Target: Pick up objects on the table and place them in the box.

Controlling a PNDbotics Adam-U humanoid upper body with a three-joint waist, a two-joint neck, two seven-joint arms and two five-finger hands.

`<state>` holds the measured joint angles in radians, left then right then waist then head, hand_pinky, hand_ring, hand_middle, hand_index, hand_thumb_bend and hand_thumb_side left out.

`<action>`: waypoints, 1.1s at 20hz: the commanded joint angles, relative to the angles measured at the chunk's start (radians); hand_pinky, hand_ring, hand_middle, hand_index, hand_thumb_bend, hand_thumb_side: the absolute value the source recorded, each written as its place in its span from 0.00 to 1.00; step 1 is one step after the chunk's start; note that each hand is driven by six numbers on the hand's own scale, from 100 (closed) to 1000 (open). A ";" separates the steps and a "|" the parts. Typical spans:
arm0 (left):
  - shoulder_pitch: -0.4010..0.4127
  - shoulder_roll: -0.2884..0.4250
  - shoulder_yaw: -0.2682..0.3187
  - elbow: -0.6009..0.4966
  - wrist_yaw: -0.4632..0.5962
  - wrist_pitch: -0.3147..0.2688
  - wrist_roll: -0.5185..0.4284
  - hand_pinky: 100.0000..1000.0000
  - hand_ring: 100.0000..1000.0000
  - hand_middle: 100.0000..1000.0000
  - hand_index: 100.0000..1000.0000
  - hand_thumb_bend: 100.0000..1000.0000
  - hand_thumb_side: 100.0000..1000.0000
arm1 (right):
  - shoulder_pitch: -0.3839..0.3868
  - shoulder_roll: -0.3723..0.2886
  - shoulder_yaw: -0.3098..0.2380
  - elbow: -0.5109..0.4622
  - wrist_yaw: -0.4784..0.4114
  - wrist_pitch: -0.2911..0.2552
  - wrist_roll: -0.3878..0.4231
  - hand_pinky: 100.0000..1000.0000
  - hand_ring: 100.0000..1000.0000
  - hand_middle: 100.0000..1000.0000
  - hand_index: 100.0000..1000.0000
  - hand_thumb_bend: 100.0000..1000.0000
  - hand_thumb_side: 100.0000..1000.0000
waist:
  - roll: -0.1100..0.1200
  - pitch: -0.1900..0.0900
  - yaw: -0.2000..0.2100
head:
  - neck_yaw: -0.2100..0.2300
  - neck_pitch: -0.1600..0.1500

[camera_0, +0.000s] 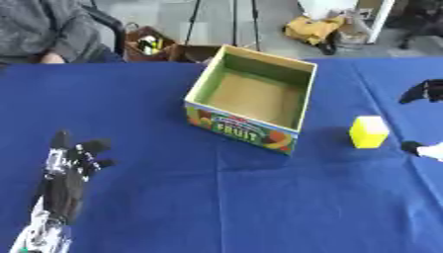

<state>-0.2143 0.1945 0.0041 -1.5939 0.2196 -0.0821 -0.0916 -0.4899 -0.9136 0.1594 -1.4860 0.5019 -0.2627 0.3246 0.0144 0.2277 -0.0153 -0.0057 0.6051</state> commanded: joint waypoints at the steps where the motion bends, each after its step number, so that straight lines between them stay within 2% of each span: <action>1: -0.011 0.017 -0.006 -0.010 0.000 -0.001 -0.006 0.69 0.85 0.68 0.63 0.43 1.00 | -0.042 0.001 -0.006 0.056 0.022 -0.007 0.011 0.73 0.83 0.79 0.83 0.36 0.36 | 0.000 -0.014 0.004 | -0.013 -0.024; 11: -0.012 0.015 -0.012 -0.008 0.001 0.001 -0.012 0.69 0.85 0.68 0.63 0.43 1.00 | -0.122 0.063 -0.001 0.214 0.080 -0.037 0.038 0.75 0.86 0.82 0.85 0.40 0.36 | 0.004 -0.009 0.017 | -0.037 -0.036; 18: -0.013 0.012 -0.016 -0.005 0.000 0.002 -0.016 0.69 0.85 0.68 0.63 0.43 1.00 | -0.150 0.086 -0.002 0.281 0.122 -0.053 0.080 0.80 0.90 0.85 0.86 0.47 0.33 | 0.004 -0.003 0.025 | -0.043 -0.037; 22: -0.015 0.011 -0.017 -0.005 -0.001 0.002 -0.018 0.69 0.85 0.68 0.63 0.42 1.00 | -0.161 0.095 -0.005 0.299 0.137 -0.060 0.094 0.81 0.91 0.86 0.86 0.48 0.31 | 0.004 0.001 0.028 | -0.046 -0.037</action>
<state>-0.2158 0.1934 -0.0101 -1.5878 0.2197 -0.0792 -0.1048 -0.6330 -0.7961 0.1666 -1.1866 0.6286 -0.3207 0.4132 0.0199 0.2418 0.0130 -0.0474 0.5783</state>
